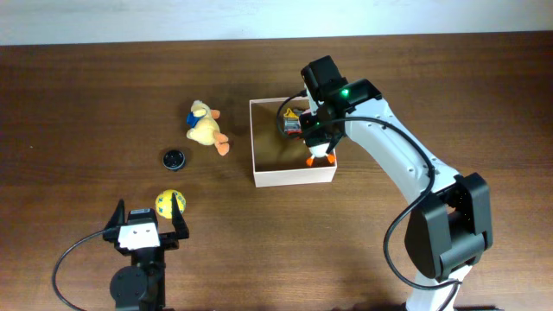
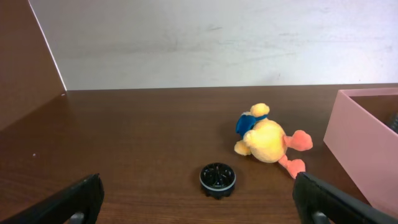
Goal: Pack container
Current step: 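Lower the white duck into the box beside the truck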
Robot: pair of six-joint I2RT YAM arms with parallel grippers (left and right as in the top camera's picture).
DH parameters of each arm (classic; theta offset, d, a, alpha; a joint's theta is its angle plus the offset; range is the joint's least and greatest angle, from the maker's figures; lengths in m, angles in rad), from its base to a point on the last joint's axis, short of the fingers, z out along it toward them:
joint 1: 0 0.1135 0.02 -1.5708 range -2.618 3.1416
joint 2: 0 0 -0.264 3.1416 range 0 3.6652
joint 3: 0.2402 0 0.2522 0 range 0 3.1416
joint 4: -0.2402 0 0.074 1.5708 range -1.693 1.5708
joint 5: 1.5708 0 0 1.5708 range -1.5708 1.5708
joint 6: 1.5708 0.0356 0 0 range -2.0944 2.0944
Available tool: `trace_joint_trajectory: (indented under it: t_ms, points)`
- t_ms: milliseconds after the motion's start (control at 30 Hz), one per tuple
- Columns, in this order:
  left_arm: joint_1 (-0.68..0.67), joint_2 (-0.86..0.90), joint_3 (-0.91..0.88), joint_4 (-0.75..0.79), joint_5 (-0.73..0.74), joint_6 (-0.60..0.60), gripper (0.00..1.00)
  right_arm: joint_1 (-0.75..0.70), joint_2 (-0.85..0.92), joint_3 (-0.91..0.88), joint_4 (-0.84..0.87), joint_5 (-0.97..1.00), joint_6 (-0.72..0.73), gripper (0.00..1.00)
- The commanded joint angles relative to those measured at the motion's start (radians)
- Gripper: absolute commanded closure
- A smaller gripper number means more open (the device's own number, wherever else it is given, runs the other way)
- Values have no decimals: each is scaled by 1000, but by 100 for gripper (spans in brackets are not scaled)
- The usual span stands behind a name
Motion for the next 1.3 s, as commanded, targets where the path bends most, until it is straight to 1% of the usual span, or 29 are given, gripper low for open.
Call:
trace_joint_trajectory:
  t_ms: [0, 33, 67, 100, 233, 333, 367, 467, 500, 1000, 1033, 1067, 1167, 1200, 1267]
  points:
    - [2, -6, -9, 3, 4, -10, 1, 2, 9, -30, 0, 19, 23, 95]
    - [2, -6, -9, 3, 4, -10, 1, 2, 9, -34, 0, 19, 23, 94]
    - [2, -6, -9, 3, 4, -10, 1, 2, 9, -38, 0, 19, 23, 88]
    - [2, -6, -9, 3, 4, -10, 1, 2, 9, -41, 0, 19, 23, 87]
    - [2, -6, -9, 3, 4, -10, 1, 2, 9, -43, 1, 19, 23, 87]
    - [2, -6, -9, 3, 4, -10, 1, 2, 9, -43, 2, 19, 23, 76]
    - [2, -6, -9, 3, 4, -10, 1, 2, 9, -43, 2, 18, 23, 74]
    - [2, -6, -9, 3, 4, -10, 1, 2, 9, -43, 1, 18, 23, 61]
    - [2, -6, -9, 3, 4, -10, 1, 2, 9, -43, 1, 18, 23, 58]
    - [2, -6, -9, 3, 4, -10, 1, 3, 9, -43, 10, 8, 23, 57]
    - [2, -6, -9, 3, 4, -10, 1, 3, 9, -43, 15, 0, 23, 57]
    - [2, -6, -9, 3, 4, -10, 1, 3, 9, -43, 29, -42, 22, 62]
    - [2, -6, -9, 3, 4, -10, 1, 3, 9, -43, 50, -141, 22, 94]
    - [2, -6, -9, 3, 4, -10, 1, 4, 9, -43, 57, -172, 22, 96]
    - [2, -6, -9, 3, 4, -10, 1, 5, 9, -43, 65, -193, 22, 96]
